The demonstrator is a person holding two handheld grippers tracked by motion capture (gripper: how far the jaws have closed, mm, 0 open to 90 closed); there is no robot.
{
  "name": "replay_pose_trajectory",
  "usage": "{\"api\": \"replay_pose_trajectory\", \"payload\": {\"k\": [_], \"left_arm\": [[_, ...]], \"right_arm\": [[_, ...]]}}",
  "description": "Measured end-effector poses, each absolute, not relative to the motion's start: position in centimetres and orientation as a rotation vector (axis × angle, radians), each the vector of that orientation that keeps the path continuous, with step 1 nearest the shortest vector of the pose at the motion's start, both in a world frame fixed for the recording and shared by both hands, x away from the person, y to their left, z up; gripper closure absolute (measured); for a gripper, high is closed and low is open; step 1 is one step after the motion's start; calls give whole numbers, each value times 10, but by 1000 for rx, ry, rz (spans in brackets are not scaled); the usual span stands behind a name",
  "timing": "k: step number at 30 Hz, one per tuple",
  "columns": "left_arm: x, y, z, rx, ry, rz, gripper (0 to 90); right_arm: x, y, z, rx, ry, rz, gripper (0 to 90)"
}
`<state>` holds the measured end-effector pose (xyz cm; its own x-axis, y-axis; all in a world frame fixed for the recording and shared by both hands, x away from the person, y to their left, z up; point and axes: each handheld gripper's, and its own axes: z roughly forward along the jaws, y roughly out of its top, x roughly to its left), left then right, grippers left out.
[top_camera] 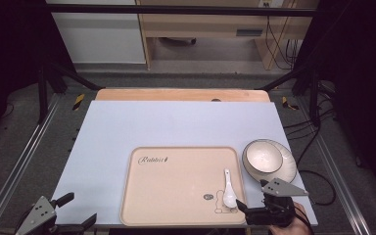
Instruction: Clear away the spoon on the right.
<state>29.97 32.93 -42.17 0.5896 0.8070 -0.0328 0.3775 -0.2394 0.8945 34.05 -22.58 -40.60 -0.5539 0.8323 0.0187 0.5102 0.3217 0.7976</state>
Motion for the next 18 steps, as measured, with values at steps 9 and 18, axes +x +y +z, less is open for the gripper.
{"api": "replay_pose_trajectory", "payload": {"k": [9, 18], "left_arm": [[300, 329, -422, 1847, 956, 551, 5], [299, 328, -422, 1849, 957, 547, 5]], "right_arm": [[332, -240, -415, 1227, 2162, 1109, 15], [327, -251, -425, 1264, 2158, 1105, 18]]}}
